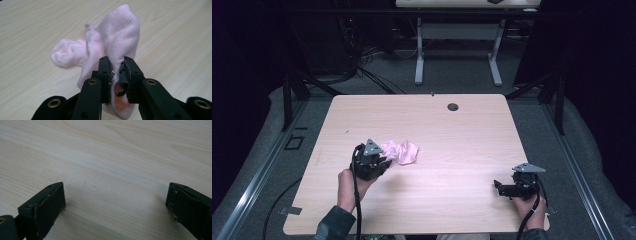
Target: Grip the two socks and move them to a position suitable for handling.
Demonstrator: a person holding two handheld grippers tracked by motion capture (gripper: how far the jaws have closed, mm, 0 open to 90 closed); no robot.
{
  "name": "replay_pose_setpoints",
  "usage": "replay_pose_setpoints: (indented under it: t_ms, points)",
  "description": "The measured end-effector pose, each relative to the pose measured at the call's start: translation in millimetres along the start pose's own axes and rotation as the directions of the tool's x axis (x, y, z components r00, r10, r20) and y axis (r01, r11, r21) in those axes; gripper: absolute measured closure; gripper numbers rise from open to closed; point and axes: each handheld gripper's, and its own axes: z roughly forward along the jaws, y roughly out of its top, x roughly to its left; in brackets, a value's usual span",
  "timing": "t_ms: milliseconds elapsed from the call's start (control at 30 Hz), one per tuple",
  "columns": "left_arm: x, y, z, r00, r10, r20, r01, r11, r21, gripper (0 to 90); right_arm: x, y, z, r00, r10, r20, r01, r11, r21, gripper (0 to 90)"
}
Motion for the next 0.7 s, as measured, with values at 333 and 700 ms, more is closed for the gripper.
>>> replay_pose_setpoints:
  t_ms: [333,700]
  points:
    - [-59.2,-14.8,20.7,0.9882,0.084,0.128,-0.089,0.9955,0.032,77.5,0.0,0.0,0.0,1.0000,0.001,0.001,-0.001,1.000,-0.001,2.1]
    - [-110.9,-37.8,62.8,0.9490,0.175,0.262,-0.208,0.9730,0.101,75.2,-0.1,0.0,0.1,1.0000,0.001,0.001,-0.001,1.000,-0.001,2.1]
